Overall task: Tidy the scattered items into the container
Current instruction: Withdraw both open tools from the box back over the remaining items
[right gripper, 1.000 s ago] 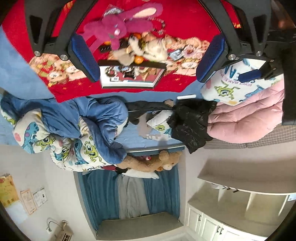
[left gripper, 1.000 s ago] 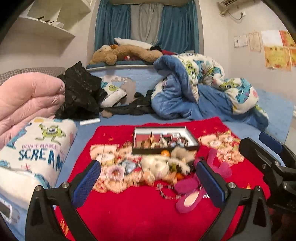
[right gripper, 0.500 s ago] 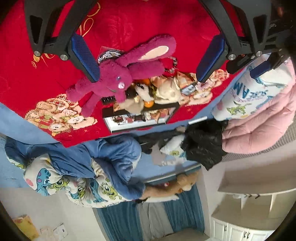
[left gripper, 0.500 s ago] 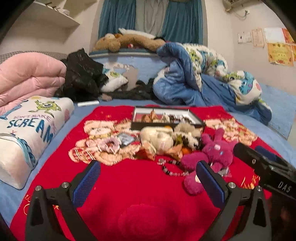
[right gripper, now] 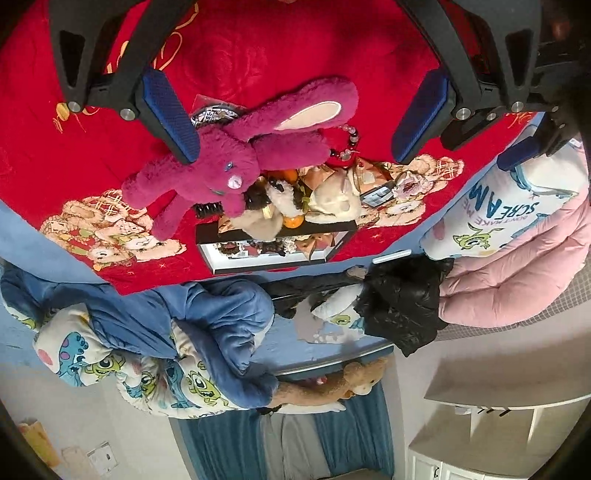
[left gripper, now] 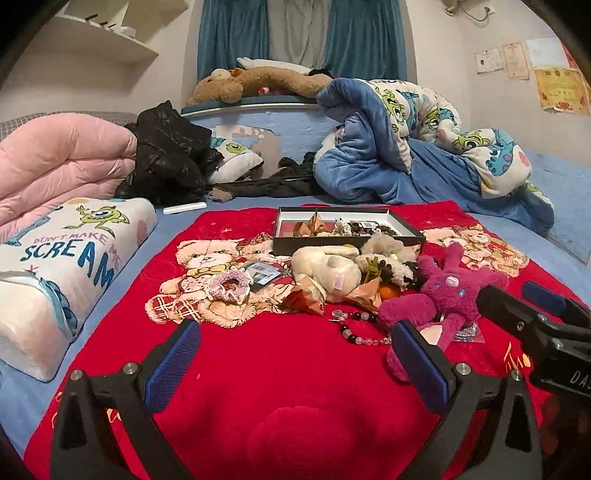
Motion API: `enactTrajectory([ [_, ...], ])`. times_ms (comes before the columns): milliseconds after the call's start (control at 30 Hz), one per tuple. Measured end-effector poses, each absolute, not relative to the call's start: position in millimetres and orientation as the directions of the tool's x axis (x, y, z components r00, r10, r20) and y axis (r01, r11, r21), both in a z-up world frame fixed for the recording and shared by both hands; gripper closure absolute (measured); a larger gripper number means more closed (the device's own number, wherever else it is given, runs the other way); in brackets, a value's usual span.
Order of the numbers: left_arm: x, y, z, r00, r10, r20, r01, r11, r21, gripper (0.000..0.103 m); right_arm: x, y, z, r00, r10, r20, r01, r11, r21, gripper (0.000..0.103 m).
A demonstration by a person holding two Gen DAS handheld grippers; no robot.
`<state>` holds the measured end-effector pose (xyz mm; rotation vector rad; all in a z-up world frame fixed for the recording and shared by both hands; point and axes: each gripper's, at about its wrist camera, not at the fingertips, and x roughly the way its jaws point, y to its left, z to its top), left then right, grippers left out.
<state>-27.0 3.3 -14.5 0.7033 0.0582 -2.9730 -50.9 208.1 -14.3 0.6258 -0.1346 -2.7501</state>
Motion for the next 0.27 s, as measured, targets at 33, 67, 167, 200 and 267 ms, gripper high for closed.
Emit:
enactTrajectory([
  [33,-27.1,2.8,-14.7,-0.889,-0.073,-0.453,0.092,-0.996,-0.021,0.0,-51.0,208.0,-14.7,-0.854,-0.323,-0.408,0.283,-0.946,0.157,0.0],
  [67,-27.7,2.0,-15.2,-0.887,-0.069,-0.456,0.09,-0.996,-0.024,0.0,-51.1,207.7,-15.0,-0.855,-0.321,-0.408,0.284,-0.947,0.151,0.0],
  [167,-28.4,1.3,-15.7,-0.885,-0.07,-0.46,0.092,-0.995,-0.024,0.0,-49.1,206.8,-14.0,-0.864,-0.309,-0.397,0.281,-0.951,0.127,0.0],
  [200,-28.1,1.8,-16.2,-0.884,-0.074,-0.462,0.094,-0.995,-0.021,0.0,-48.5,206.8,-13.6,-0.867,-0.307,-0.393,0.281,-0.952,0.123,0.0],
  [267,-28.6,2.7,-17.1,-0.881,-0.084,-0.465,0.1,-0.995,-0.011,0.0,-48.0,207.6,-12.5,-0.869,-0.306,-0.388,0.281,-0.952,0.122,0.0],
])
